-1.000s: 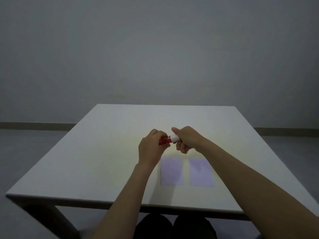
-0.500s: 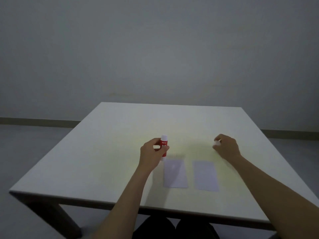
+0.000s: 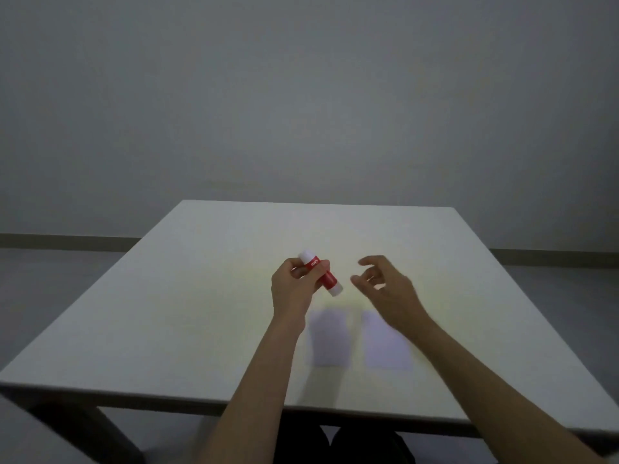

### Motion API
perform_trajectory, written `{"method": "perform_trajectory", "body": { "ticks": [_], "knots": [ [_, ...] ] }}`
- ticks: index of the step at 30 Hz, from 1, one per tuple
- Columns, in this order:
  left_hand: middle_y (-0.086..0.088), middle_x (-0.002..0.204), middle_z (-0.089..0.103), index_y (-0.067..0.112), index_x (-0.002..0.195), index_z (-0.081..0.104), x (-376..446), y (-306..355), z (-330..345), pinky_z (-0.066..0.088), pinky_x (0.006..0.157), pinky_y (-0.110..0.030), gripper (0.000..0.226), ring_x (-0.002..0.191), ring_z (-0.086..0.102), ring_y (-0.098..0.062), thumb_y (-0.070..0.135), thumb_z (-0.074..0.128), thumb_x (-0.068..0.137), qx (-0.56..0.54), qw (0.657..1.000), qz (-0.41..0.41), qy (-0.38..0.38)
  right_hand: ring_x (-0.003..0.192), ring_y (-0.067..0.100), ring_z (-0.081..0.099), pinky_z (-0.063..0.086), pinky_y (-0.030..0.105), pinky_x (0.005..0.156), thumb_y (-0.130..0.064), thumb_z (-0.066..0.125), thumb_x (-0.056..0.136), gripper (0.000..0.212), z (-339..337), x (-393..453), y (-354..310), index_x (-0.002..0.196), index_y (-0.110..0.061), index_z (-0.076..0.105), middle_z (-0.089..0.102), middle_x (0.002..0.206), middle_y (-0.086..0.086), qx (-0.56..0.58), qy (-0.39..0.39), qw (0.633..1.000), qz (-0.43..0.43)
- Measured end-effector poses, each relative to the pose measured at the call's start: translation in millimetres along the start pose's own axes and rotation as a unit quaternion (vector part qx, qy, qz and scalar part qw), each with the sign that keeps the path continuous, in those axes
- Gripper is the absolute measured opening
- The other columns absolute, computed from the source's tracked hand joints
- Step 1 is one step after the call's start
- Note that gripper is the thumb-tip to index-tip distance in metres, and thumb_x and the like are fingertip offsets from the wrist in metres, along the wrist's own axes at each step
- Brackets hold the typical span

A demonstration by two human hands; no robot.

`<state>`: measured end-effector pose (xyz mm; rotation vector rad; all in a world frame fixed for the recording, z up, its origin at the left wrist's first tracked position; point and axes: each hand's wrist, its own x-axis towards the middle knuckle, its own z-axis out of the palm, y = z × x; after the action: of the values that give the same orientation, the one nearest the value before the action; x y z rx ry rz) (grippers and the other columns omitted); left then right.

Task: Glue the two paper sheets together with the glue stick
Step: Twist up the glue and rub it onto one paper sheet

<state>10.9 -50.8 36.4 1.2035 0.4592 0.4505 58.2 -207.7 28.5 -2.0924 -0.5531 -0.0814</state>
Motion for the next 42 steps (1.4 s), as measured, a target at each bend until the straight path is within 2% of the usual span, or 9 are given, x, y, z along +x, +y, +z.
{"method": "perform_trajectory", "body": {
  "ticks": [7, 14, 18, 20, 24, 27, 29, 34, 42],
  "knots": [
    [-0.014, 0.091, 0.071, 0.0, 0.098, 0.058, -15.9, 7.6, -0.6, 0.06, 0.075, -0.029, 0.025, 0.087, 0.072, -0.024, 0.003, 0.072, 0.078, -0.105, 0.994, -0.029, 0.011, 0.054, 0.015, 0.051, 0.046, 0.023, 0.054, -0.017, 0.05, 0.094, 0.016, 31.9, -20.2, -39.5, 0.094, -0.006, 0.062, 0.056, 0.064, 0.004, 0.213, -0.012, 0.974, 0.071],
    [-0.017, 0.097, 0.071, 0.003, 0.092, 0.055, -28.5, 7.6, -5.0, 0.059, 0.077, -0.03, 0.024, 0.095, 0.071, -0.028, 0.004, 0.073, 0.076, -0.032, 0.996, 0.027, -0.082, 0.034, 0.012, 0.025, 0.022, 0.018, 0.034, -0.023, 0.041, 0.087, 0.034, 37.7, -25.1, -40.8, 0.054, -0.013, 0.047, 0.036, 0.044, -0.001, 0.4, -0.051, 0.854, 0.328],
    [-0.02, 0.106, 0.068, 0.008, 0.089, 0.057, -29.3, 9.3, -2.8, 0.057, 0.086, -0.041, 0.023, 0.1, 0.068, -0.031, 0.01, 0.075, 0.075, 0.005, 0.998, 0.049, -0.045, 0.041, 0.009, 0.054, 0.045, 0.018, 0.041, -0.037, 0.043, 0.095, 0.032, 43.9, -36.3, -39.2, 0.084, -0.015, 0.063, 0.062, 0.061, 0.0, 0.294, 0.024, 0.941, 0.165],
    [-0.021, 0.108, 0.067, 0.01, 0.088, 0.057, -27.8, 11.0, -2.7, 0.057, 0.085, -0.04, 0.023, 0.101, 0.067, -0.033, 0.011, 0.075, 0.075, 0.005, 0.998, 0.053, -0.032, 0.049, 0.009, 0.057, 0.048, 0.018, 0.047, -0.029, 0.05, 0.094, 0.021, 44.0, -39.5, -37.1, 0.104, -0.012, 0.059, 0.062, 0.067, 0.001, 0.308, 0.024, 0.946, 0.095],
    [-0.019, 0.104, 0.07, 0.009, 0.087, 0.055, -30.3, 11.4, -2.7, 0.057, 0.081, -0.035, 0.023, 0.102, 0.067, -0.028, 0.01, 0.075, 0.075, 0.019, 0.994, 0.077, -0.078, 0.037, 0.011, 0.036, 0.03, 0.019, 0.036, -0.029, 0.043, 0.097, 0.032, 37.4, -37.9, -37.3, 0.081, -0.007, 0.059, 0.041, 0.047, -0.002, 0.507, -0.041, 0.828, 0.237],
    [-0.011, 0.092, 0.075, 0.009, 0.086, 0.053, -33.4, 10.4, -4.6, 0.058, 0.081, -0.031, 0.023, 0.097, 0.069, -0.024, 0.009, 0.073, 0.076, 0.039, 0.983, 0.102, -0.15, 0.029, 0.01, 0.019, 0.017, 0.016, 0.03, -0.037, 0.044, 0.091, 0.048, 34.0, -37.1, -37.7, 0.048, -0.016, 0.047, 0.027, 0.038, -0.005, 0.519, -0.075, 0.773, 0.356],
    [-0.011, 0.091, 0.075, 0.009, 0.086, 0.053, -34.2, 8.3, -6.4, 0.058, 0.083, -0.036, 0.021, 0.097, 0.069, -0.028, 0.008, 0.072, 0.077, 0.015, 0.983, 0.09, -0.158, 0.029, 0.01, 0.022, 0.02, 0.017, 0.031, -0.039, 0.045, 0.091, 0.049, 32.3, -38.4, -35.2, 0.048, -0.016, 0.048, 0.031, 0.038, -0.004, 0.483, -0.069, 0.804, 0.34],
    [-0.018, 0.097, 0.073, 0.005, 0.09, 0.055, -32.0, 6.0, -6.7, 0.057, 0.086, -0.042, 0.022, 0.099, 0.069, -0.033, 0.008, 0.072, 0.077, -0.021, 0.989, 0.078, -0.122, 0.052, 0.011, 0.047, 0.037, 0.019, 0.045, -0.029, 0.049, 0.094, 0.025, 32.6, -38.8, -34.8, 0.098, -0.009, 0.063, 0.056, 0.062, -0.002, 0.403, -0.029, 0.904, 0.139],
    [-0.007, 0.09, 0.076, 0.002, 0.093, 0.053, -30.8, -2.3, -9.9, 0.058, 0.082, -0.033, 0.02, 0.096, 0.07, -0.025, 0.006, 0.068, 0.081, 0.0, 0.98, 0.091, -0.177, 0.03, 0.01, 0.019, 0.018, 0.015, 0.03, -0.053, 0.047, 0.089, 0.054, 28.2, -34.4, -36.3, 0.051, -0.015, 0.045, 0.027, 0.038, -0.006, 0.457, -0.064, 0.807, 0.369]
  ]
}}
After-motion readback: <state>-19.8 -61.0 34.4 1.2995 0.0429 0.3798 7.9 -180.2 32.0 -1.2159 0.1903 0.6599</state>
